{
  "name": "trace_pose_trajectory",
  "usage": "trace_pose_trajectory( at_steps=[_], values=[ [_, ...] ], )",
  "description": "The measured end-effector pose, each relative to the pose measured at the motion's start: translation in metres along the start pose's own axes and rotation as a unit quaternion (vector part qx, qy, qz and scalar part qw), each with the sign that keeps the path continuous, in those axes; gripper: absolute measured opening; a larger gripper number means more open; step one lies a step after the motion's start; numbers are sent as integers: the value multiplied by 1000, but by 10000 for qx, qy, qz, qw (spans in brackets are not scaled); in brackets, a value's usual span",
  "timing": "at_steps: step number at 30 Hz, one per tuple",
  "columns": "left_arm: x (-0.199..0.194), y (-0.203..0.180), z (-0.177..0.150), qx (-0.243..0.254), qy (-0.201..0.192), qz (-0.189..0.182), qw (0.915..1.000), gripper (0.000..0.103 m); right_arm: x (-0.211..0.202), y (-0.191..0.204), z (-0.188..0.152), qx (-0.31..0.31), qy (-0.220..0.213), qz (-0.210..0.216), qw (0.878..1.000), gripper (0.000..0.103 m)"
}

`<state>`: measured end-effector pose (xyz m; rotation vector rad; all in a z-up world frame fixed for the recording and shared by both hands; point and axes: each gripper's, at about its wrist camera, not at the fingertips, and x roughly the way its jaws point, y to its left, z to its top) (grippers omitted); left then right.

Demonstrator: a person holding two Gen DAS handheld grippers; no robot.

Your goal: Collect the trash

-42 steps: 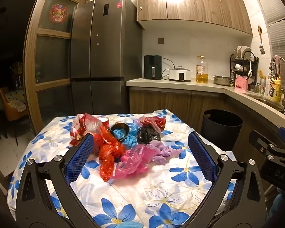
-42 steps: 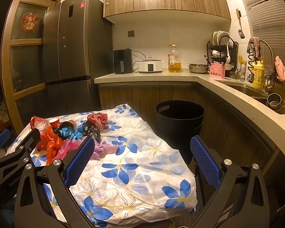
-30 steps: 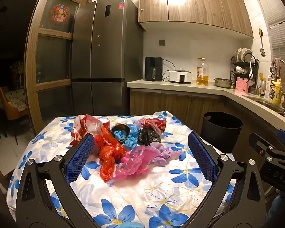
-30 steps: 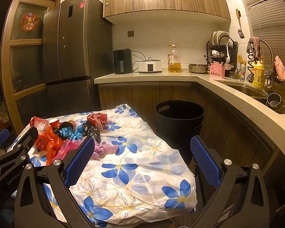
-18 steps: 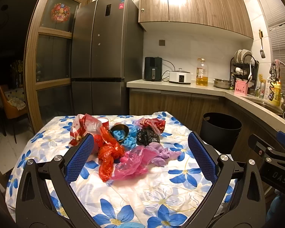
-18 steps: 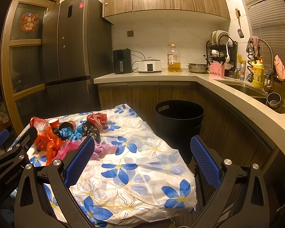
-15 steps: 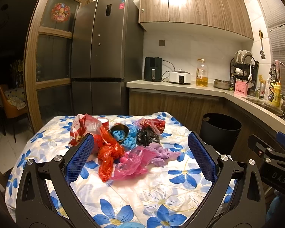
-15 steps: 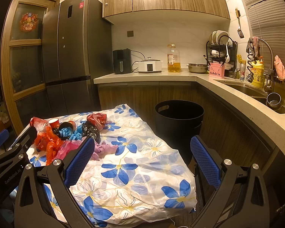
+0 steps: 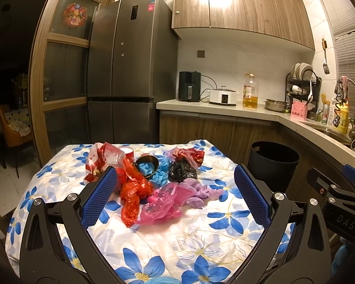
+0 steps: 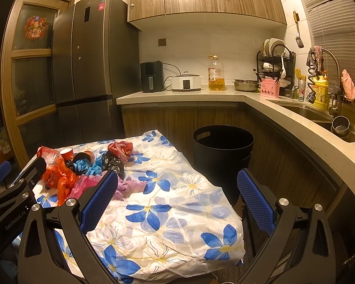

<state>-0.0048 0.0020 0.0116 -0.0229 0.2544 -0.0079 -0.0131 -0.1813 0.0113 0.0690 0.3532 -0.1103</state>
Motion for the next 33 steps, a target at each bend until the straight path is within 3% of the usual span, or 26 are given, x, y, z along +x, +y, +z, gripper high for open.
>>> trace_pose_trajectory(
  at_steps=[33],
  values=[
    [2,-3,1,-46,9,-38,10000,97,2,-1,0,-1,-9,-11,10000,98]
  ],
)
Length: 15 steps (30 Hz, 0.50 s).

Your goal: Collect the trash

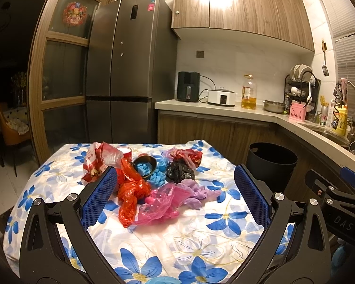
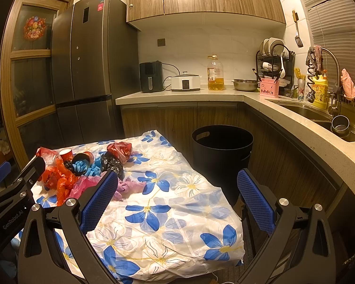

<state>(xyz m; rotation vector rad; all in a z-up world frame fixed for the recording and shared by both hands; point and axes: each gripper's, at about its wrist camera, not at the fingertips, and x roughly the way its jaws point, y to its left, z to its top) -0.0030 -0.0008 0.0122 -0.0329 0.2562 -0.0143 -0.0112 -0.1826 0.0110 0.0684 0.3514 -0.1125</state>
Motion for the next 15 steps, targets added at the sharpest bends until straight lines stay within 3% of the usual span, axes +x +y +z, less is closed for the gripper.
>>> trace_pose_trajectory(
  at_steps=[15],
  values=[
    [1,-2,-1,5,8,2,10000,97,0,-1,-3,35,33,1,10000,98]
  ],
)
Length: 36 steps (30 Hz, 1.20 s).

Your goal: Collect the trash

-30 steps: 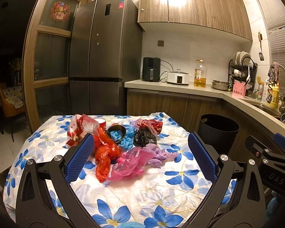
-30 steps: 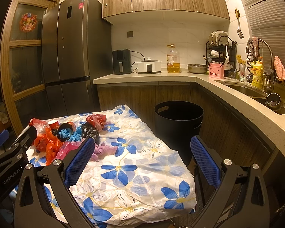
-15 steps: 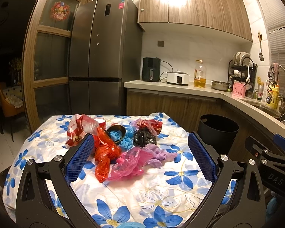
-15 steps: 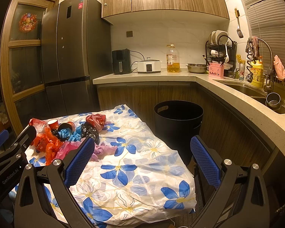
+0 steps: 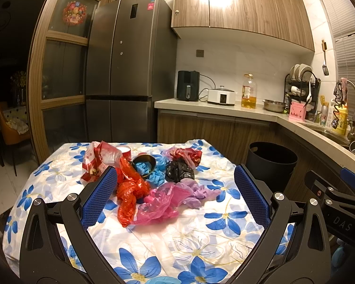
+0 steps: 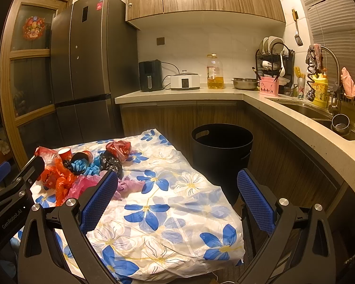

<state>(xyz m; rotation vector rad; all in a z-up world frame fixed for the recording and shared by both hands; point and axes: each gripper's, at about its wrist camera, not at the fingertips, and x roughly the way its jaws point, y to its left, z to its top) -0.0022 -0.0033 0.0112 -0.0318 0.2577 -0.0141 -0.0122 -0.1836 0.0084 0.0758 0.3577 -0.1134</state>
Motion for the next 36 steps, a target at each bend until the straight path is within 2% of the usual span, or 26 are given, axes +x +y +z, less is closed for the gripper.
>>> trace_pose_trajectory(
  at_steps=[22,36],
  values=[
    [1,-2,-1,-21,-2,-17,10000,97,3,-4,-2,38,47,-5,10000,98],
    [11,-5,-7,-49,-33,-52,10000,97,20,-6,-5,102,187,-30,9998,98]
  ],
)
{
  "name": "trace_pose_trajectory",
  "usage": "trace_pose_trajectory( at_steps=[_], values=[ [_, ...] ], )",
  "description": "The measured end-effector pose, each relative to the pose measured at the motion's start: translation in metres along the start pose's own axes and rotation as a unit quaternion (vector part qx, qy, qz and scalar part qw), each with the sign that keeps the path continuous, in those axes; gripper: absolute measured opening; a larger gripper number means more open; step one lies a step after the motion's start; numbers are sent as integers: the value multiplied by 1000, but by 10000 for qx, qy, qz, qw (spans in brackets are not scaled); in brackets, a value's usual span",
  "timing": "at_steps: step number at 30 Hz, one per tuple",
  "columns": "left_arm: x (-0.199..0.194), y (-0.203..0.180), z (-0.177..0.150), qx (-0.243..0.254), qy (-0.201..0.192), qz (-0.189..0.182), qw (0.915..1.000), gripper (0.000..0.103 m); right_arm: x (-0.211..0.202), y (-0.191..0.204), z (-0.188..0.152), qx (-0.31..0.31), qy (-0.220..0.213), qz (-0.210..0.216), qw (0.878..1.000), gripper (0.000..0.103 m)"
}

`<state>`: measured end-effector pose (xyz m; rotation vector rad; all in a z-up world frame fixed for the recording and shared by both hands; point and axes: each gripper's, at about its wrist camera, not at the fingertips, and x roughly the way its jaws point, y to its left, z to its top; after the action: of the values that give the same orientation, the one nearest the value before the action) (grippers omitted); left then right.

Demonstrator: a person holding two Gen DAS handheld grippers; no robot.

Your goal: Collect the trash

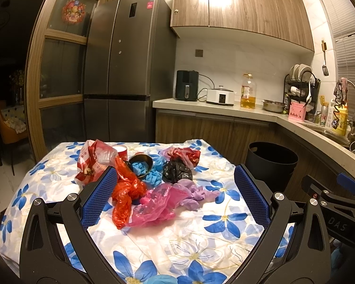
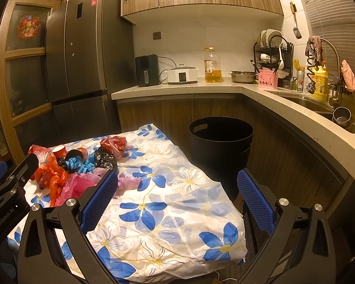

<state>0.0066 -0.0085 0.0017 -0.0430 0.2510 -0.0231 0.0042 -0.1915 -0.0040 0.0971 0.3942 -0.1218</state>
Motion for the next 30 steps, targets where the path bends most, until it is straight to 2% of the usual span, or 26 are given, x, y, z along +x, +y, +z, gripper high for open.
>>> trace_pose_trajectory(
  at_steps=[7,11,17,22,26,28,30],
  values=[
    [11,11,-10,-160,-133,-54,9998,97,20,2,-6,-43,111,94,9999,98],
    [27,21,-26,-163,-88,59,9998,97,41,5,-12,-103,147,226,9996,98],
    [69,37,-51,-298,212,18,9993,86,76,11,-21,-137,456,366,9982,98],
    [103,41,-66,-200,487,47,9986,66,99,18,-26,-200,593,479,9969,98],
    [130,44,-77,-44,859,25,9963,52,113,28,-29,-303,578,646,9958,98],
    [140,47,-83,-37,1090,-6,9940,23,120,35,-30,-332,558,750,9951,98],
    [144,53,-87,-189,1212,-50,9924,10,127,42,-32,-361,547,877,9940,97]
  ],
)
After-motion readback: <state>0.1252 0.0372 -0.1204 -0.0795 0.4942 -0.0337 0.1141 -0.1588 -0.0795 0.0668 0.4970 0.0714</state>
